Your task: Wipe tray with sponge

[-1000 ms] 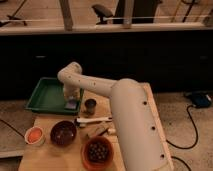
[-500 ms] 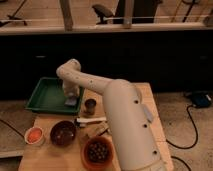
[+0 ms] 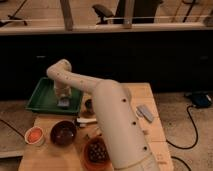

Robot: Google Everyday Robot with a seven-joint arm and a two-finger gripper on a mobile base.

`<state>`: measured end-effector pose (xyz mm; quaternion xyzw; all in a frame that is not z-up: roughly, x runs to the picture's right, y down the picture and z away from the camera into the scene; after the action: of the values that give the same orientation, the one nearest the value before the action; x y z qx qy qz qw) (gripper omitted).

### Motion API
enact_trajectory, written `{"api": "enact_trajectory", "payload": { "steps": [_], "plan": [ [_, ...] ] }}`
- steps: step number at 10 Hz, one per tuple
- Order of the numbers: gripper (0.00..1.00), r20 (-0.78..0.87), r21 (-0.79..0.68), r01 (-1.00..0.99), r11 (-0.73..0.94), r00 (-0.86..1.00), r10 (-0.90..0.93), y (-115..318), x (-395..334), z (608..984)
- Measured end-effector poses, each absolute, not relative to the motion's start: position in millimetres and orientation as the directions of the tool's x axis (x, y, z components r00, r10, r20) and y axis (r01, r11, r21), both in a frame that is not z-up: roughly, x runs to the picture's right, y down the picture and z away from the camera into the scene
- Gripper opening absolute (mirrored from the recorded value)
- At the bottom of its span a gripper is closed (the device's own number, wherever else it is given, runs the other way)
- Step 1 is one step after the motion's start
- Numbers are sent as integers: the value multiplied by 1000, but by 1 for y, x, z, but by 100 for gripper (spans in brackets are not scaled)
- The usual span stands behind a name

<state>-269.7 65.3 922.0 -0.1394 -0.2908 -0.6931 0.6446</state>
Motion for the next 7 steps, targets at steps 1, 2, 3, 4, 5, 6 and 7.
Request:
{"api": "enact_trajectory", "payload": {
  "steps": [1, 2, 3, 4, 5, 6, 7],
  "plan": [
    [0, 573, 223, 975, -1, -132, -809, 71, -266, 918],
    [0, 581, 217, 976, 3, -126, -804, 76, -257, 915],
    [0, 589, 203, 979, 14, -111, -800, 81, -244, 913],
    [0, 593, 190, 981, 24, -95, -800, 82, -235, 913],
    [0, 597, 167, 985, 45, -65, -799, 81, -222, 915],
    [0, 596, 150, 987, 65, -38, -802, 77, -213, 918],
    [0, 594, 143, 987, 76, -24, -804, 73, -210, 920]
  ]
}}
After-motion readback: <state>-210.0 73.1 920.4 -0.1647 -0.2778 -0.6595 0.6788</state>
